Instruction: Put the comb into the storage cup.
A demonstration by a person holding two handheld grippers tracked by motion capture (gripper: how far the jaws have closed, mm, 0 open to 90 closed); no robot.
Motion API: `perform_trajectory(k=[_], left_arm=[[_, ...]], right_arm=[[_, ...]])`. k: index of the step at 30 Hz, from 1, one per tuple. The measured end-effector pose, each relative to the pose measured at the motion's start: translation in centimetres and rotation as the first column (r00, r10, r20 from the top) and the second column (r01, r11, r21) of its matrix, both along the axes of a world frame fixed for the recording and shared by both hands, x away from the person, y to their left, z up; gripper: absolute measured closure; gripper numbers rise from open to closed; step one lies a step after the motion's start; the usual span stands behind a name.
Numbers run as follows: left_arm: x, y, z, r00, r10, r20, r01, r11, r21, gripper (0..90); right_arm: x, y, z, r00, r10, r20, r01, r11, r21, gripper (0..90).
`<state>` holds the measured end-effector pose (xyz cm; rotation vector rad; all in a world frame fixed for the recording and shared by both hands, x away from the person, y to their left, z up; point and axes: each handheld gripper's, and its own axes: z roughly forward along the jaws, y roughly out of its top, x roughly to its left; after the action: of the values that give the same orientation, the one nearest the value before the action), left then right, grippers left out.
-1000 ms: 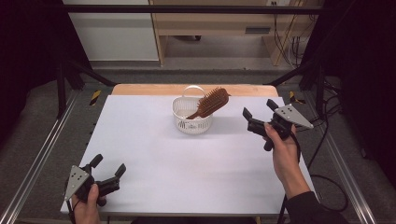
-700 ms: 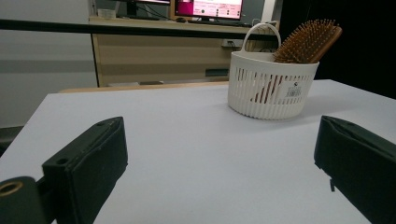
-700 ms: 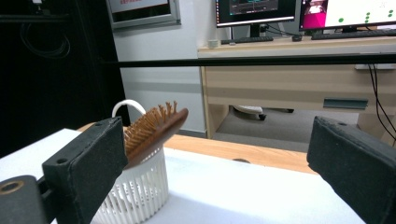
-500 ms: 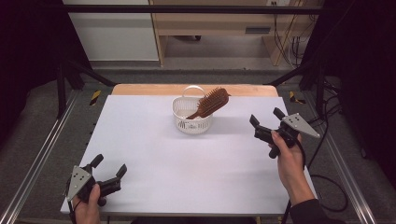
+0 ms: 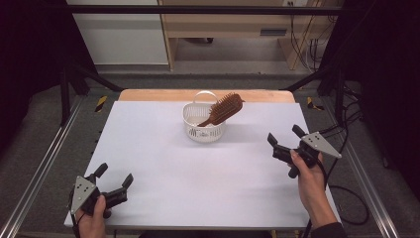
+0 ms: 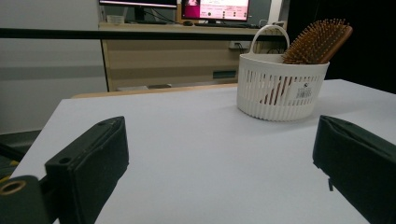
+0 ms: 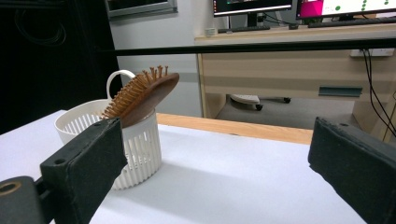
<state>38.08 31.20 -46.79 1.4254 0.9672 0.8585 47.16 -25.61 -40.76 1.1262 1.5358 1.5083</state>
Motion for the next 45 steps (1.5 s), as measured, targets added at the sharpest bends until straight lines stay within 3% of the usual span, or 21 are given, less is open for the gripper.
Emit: perform_trajectory(k=[17,45], left_arm=[[-1.3,1.2,0.2,1.0000,-0.009,0.003,0.009,0.9997,-0.021,2.6],[-1.1,0.8,-0.1,0.9996,-0.025,-0.015,0.025,0.9996,-0.010,2.6]], right_arm=[[-2.6,-2.8,-2.4,0.9997,-0.020,-0.016,0.020,1.000,0.009,4.4],[-5.4,-2.0,-5.3,0.9987,0.039,-0.033,-0.040,0.999,-0.037,4.2]])
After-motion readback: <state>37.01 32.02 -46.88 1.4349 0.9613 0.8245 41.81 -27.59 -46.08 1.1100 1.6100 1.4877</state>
